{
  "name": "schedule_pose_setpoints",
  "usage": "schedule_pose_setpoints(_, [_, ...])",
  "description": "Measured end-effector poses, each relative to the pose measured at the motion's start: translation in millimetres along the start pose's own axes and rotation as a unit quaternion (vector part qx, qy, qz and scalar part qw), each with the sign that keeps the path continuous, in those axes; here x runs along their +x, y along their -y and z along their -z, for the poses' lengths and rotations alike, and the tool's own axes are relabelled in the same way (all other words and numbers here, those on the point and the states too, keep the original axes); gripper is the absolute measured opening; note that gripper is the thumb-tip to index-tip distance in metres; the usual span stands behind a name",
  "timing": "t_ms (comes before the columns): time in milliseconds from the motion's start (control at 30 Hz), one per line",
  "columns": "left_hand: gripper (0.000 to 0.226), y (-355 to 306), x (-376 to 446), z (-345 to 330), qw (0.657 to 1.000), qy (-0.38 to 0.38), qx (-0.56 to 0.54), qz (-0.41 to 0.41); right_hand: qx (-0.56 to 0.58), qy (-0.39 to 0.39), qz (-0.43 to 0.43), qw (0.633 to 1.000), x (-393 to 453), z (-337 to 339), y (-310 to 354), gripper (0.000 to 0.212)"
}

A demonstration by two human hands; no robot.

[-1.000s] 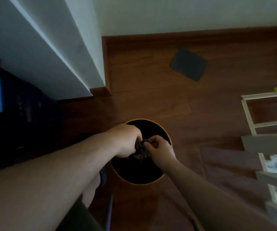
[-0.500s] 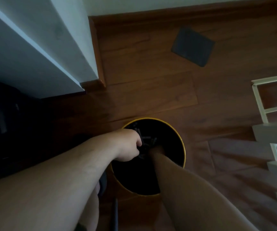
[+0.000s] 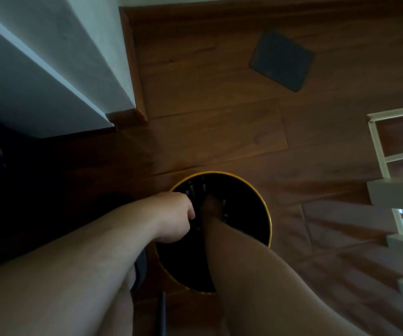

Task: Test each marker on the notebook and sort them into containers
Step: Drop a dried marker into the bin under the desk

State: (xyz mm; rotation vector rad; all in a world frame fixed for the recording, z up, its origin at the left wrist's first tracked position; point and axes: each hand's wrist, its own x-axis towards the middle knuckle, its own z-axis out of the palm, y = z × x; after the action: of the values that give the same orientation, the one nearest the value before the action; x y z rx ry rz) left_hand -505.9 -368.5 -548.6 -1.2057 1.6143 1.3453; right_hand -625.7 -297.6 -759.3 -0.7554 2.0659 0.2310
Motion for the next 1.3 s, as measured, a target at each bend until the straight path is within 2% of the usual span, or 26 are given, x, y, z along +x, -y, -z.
schedule_pose_setpoints(167, [0.050,3.8,-1.0,2.6,1.000,0.001,-0.026,0.002,-0.010,0.039,0.030,0.999,5.9,-9.8,0.3,0.050])
schedule_pose_setpoints(267, [0.046,-0.6,-4.9,7.9,1.000,-0.017,-0.022,0.004,0.032,0.024,0.009,0.999,-0.1,-4.4,-7.7,0.042])
schedule_pose_setpoints(333, [0.042,-7.4,-8.6,14.4,0.999,-0.050,-0.007,0.001,0.080,0.019,0.000,0.997,-15.7,7.4,-6.9,0.038])
schedule_pose_setpoints(367, [0.040,-11.9,-11.2,18.1,0.997,-0.071,-0.004,-0.003,0.118,0.040,0.003,0.992,-31.5,16.3,-4.9,0.038])
schedule_pose_setpoints(400, [0.039,-16.1,-15.4,21.1,0.996,-0.092,-0.007,-0.004,0.187,0.058,0.009,0.981,-48.3,23.7,-4.6,0.036])
schedule_pose_setpoints(467, [0.040,-22.6,-27.5,26.0,0.991,-0.130,-0.023,-0.001,0.321,0.092,0.019,0.942,-90.9,48.2,-1.8,0.018])
schedule_pose_setpoints(533, [0.046,-26.4,-44.4,26.4,0.988,-0.146,-0.045,-0.002,0.384,0.120,0.049,0.914,-130.9,82.2,-2.5,0.007])
schedule_pose_setpoints(600, [0.052,-30.8,-66.2,22.3,0.987,-0.144,-0.068,-0.009,0.398,0.108,0.094,0.906,-164.9,121.6,-5.7,0.008])
schedule_pose_setpoints(700, [0.041,-47.7,-109.6,12.3,0.983,-0.151,-0.075,-0.074,0.380,0.060,0.176,0.906,-206.9,177.5,-12.1,0.007])
schedule_pose_setpoints(767, [0.036,-63.0,-146.4,5.8,0.970,-0.199,-0.062,-0.123,0.388,0.059,0.242,0.887,-240.7,212.4,-14.0,0.005])
schedule_pose_setpoints(867, [0.027,-78.4,-216.3,-7.7,0.932,-0.311,-0.061,-0.174,0.451,0.081,0.333,0.824,-297.2,252.0,-13.1,0.009])
schedule_pose_setpoints(1033, [0.023,-78.2,-362.3,-42.2,0.834,-0.505,-0.015,-0.222,0.512,0.181,0.464,0.699,-421.6,287.3,6.6,0.012])
schedule_pose_setpoints(1133, [0.019,-56.5,-461.2,-70.5,0.778,-0.595,0.059,-0.191,0.480,0.260,0.559,0.624,-510.3,283.3,34.2,0.016])
schedule_pose_setpoints(1200, [0.018,-33.0,-525.4,-96.6,0.745,-0.643,0.112,-0.141,0.440,0.319,0.614,0.573,-572.9,269.8,56.5,0.025])
schedule_pose_setpoints(1300, [0.012,12.7,-609.0,-143.0,0.675,-0.712,0.191,-0.043,0.371,0.356,0.679,0.525,-665.0,234.1,89.3,0.031])
